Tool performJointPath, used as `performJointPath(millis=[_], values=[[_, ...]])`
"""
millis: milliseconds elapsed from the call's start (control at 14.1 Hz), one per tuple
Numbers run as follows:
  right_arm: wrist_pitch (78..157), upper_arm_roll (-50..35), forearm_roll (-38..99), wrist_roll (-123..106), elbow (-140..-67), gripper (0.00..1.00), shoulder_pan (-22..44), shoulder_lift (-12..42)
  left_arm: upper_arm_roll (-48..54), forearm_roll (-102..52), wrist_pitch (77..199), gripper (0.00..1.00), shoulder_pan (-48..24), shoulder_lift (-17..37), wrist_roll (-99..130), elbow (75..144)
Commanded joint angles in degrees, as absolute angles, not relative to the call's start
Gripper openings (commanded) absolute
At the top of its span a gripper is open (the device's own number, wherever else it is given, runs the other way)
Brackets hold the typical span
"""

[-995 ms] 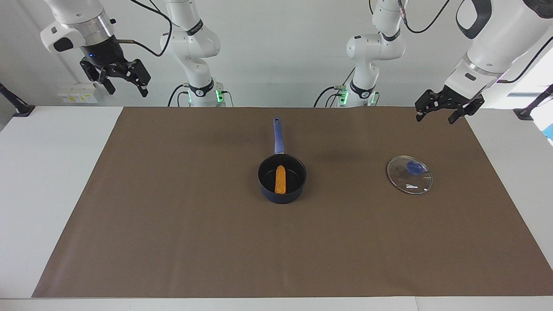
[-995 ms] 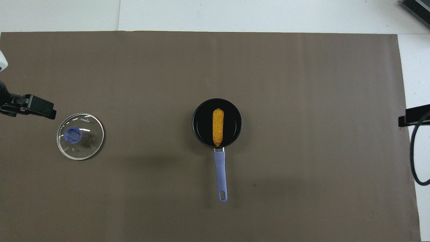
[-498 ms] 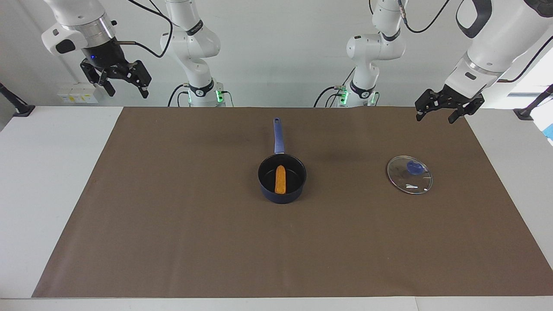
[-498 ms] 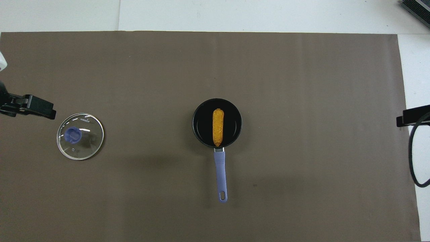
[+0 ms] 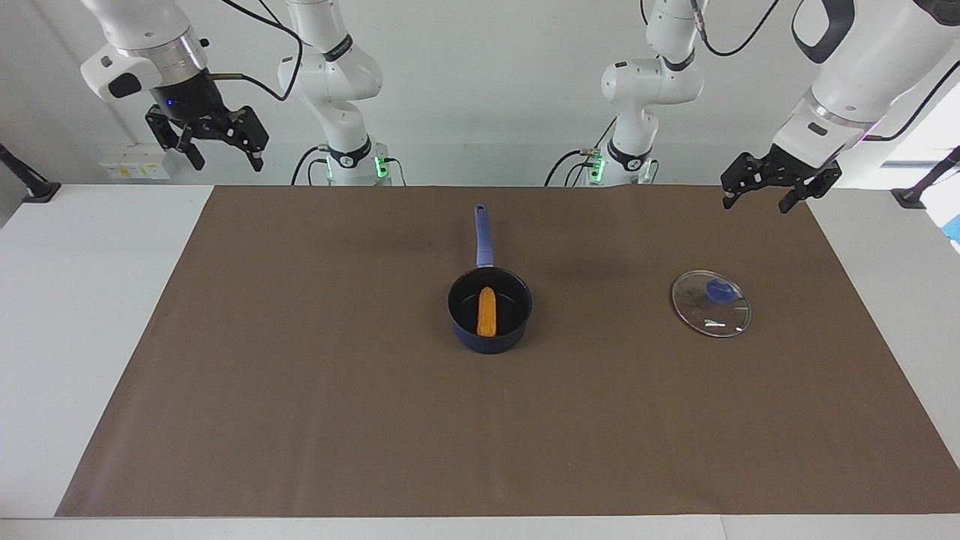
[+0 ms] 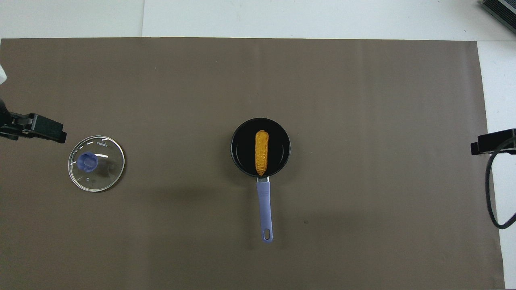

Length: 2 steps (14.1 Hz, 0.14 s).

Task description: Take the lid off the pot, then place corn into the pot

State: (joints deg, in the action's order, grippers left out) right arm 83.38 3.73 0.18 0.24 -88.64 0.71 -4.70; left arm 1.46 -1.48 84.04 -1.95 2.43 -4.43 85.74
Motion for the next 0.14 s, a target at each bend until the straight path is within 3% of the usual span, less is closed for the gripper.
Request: performJointPath(millis=[0, 71], values=[[84.9, 3.5, -1.1, -1.6, -90.9, 1.00, 0.7, -6.4, 1.4, -2.4, 83.5, 1.00, -1.7, 1.7, -5.2, 86.1], [84.8, 3.5, -1.1, -1.6, -90.9, 1.00, 0.7, -6.4, 1.4, -2.4, 83.5, 1.00, -1.7, 1.7, -5.3, 86.1]])
